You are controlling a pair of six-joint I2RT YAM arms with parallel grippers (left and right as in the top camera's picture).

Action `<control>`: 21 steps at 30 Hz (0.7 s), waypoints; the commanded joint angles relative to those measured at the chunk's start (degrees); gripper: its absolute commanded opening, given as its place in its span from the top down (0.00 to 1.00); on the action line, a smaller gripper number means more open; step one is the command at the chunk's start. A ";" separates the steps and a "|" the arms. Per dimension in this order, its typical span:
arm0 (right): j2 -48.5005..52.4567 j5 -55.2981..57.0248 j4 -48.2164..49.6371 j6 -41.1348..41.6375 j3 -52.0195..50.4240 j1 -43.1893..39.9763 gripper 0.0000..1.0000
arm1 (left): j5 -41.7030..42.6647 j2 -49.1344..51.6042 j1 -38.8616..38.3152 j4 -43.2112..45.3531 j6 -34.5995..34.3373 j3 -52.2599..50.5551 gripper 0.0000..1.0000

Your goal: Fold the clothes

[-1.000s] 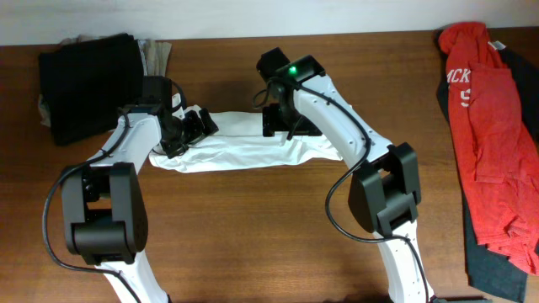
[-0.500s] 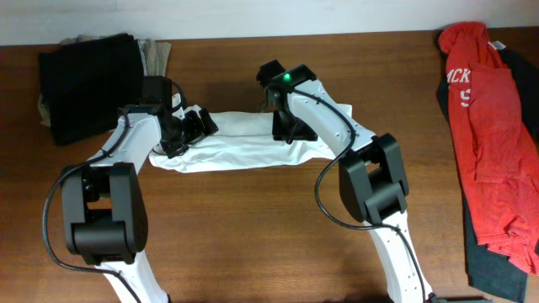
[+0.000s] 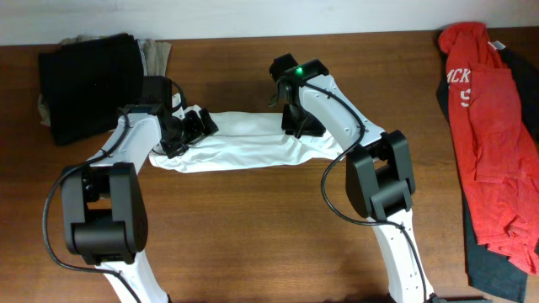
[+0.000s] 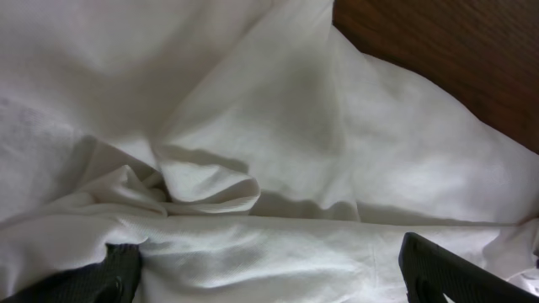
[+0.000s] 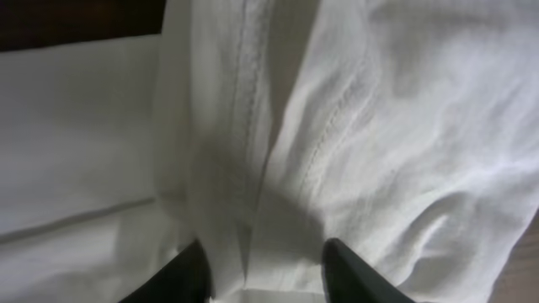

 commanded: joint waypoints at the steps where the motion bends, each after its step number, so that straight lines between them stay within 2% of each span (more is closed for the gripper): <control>1: -0.04 -3.78 2.05 -4.61 -0.04 0.22 0.08 | -8.66 5.27 1.44 -1.64 -0.11 -3.76 0.01; 11: -0.02 -5.86 7.23 -4.94 -1.29 0.20 0.06 | -9.05 5.27 1.44 -1.51 -0.11 -3.76 0.01; 12: -0.02 -5.42 7.61 -4.92 -1.90 0.20 0.08 | -9.05 5.27 1.44 -1.53 -0.11 -3.76 0.01; 15: -0.02 -2.40 7.82 -4.92 -3.78 0.13 0.23 | -9.05 5.27 1.44 -1.53 -0.11 -3.76 0.01; 19: -0.02 -1.81 7.96 -4.90 -3.78 -0.17 0.33 | -9.05 5.27 1.44 -1.53 -0.11 -3.76 0.01; 21: -0.02 -1.79 8.13 -4.92 -3.76 -0.81 0.34 | -9.05 5.27 1.44 -1.53 -0.11 -3.76 0.01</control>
